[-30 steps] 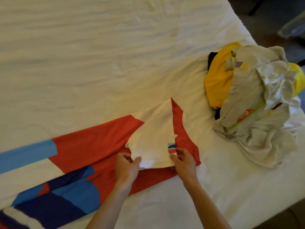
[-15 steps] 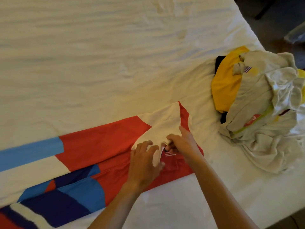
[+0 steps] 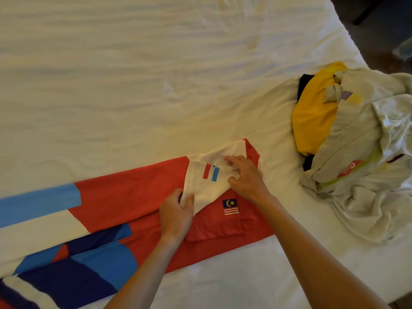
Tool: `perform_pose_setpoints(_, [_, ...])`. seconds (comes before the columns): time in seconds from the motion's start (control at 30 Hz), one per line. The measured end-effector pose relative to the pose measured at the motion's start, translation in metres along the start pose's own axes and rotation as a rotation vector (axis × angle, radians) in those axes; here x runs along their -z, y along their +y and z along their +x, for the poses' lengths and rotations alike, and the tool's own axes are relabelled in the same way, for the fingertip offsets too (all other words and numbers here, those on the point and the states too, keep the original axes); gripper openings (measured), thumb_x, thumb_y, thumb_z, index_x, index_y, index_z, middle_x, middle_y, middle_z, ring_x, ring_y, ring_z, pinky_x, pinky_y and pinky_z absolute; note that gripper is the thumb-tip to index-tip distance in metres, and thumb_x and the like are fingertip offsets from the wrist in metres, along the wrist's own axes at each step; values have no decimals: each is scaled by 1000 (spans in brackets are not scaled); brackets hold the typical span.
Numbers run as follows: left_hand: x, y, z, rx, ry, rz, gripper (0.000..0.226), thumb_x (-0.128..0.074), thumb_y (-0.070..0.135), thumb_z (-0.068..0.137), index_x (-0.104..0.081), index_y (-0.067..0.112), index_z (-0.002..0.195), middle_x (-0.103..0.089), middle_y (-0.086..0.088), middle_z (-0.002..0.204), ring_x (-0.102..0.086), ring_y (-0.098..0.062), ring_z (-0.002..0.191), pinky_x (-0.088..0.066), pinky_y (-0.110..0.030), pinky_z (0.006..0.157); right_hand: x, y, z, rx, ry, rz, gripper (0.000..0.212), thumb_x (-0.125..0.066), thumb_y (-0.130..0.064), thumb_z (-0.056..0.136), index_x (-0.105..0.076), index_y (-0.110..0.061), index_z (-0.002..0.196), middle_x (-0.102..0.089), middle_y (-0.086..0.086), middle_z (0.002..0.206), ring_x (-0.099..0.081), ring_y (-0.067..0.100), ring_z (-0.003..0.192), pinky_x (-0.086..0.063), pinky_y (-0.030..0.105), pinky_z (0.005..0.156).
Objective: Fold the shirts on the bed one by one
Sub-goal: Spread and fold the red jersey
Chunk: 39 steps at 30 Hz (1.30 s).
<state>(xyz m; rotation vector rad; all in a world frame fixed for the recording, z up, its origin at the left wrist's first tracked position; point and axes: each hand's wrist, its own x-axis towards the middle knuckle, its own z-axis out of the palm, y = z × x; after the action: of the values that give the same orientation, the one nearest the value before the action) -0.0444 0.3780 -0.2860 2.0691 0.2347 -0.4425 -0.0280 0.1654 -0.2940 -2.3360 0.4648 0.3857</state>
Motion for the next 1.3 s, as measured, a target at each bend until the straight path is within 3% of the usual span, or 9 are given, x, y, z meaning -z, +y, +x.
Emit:
perform_pose_setpoints(0.3, [-3,-15,0,167,54,128,18,-65,28,94,-64,12,86,-64,2,78,-62,-20,73,-39,-29,53,-22,-17,-12,266,251,-380,39,-54,-28,95,-57,-18,132,-55,3,139,-48,27,126,-37,45,101])
perform_pose_setpoints(0.4, [-6,-17,3,179,67,147,17,-62,26,94,-66,11,87,-66,-2,80,-61,-26,75,-41,-35,58,-48,-20,-17,536,-26,-413,55,-41,-37,101,-33,-21,153,-22,0,163,-16,20,151,-14,48,120])
perform_pose_setpoints(0.57, [-9,-20,4,231,66,149,15,-58,22,94,-62,10,86,-64,-4,84,-60,-28,80,-39,-32,65,-34,17,3,-89,48,-543,70,-20,-57,102,6,-25,158,16,5,165,19,25,151,5,65,117])
perform_pose_setpoints(0.63, [-10,-20,4,229,69,136,15,-58,21,94,-62,9,86,-64,-4,84,-61,-29,81,-43,-35,66,-35,13,1,-178,179,-534,75,-17,-61,100,4,-19,158,14,11,165,17,33,150,7,65,116])
perform_pose_setpoints(0.8, [-8,-16,4,253,57,95,17,-58,23,95,-68,10,92,-69,-6,89,-64,-30,86,-50,-41,73,-66,2,-34,371,-7,-517,63,-21,-46,104,-3,-21,159,10,-2,166,10,18,153,-6,58,120])
perform_pose_setpoints(1.03, [19,-10,21,103,109,450,28,-62,43,85,-59,22,66,-57,10,62,-51,-8,57,-31,-28,47,-98,-20,-51,307,133,-346,59,-29,-28,99,-24,-16,156,-10,2,166,-4,23,153,8,58,119])
perform_pose_setpoints(1.1, [20,-7,28,-79,271,534,27,-57,49,84,-63,23,82,-62,8,82,-54,-13,75,-41,-30,59,-111,-23,-55,371,108,-357,57,-27,-32,101,-23,-20,156,-12,0,165,-5,22,153,1,62,119])
perform_pose_setpoints(1.17, [19,-15,34,-217,205,574,47,-48,47,92,-63,16,123,-60,-6,129,-52,-26,122,-44,-42,98,-120,-23,-56,325,103,-426,57,-24,-37,102,-19,-20,156,-11,0,165,-4,22,153,-5,66,117])
perform_pose_setpoints(1.3, [54,-80,42,-351,-88,809,64,-26,50,103,-14,23,159,-2,1,167,6,-19,154,0,-54,122,-140,-38,-60,304,152,-518,63,-23,-42,100,-24,-12,156,-13,7,165,-7,28,153,-1,67,116])
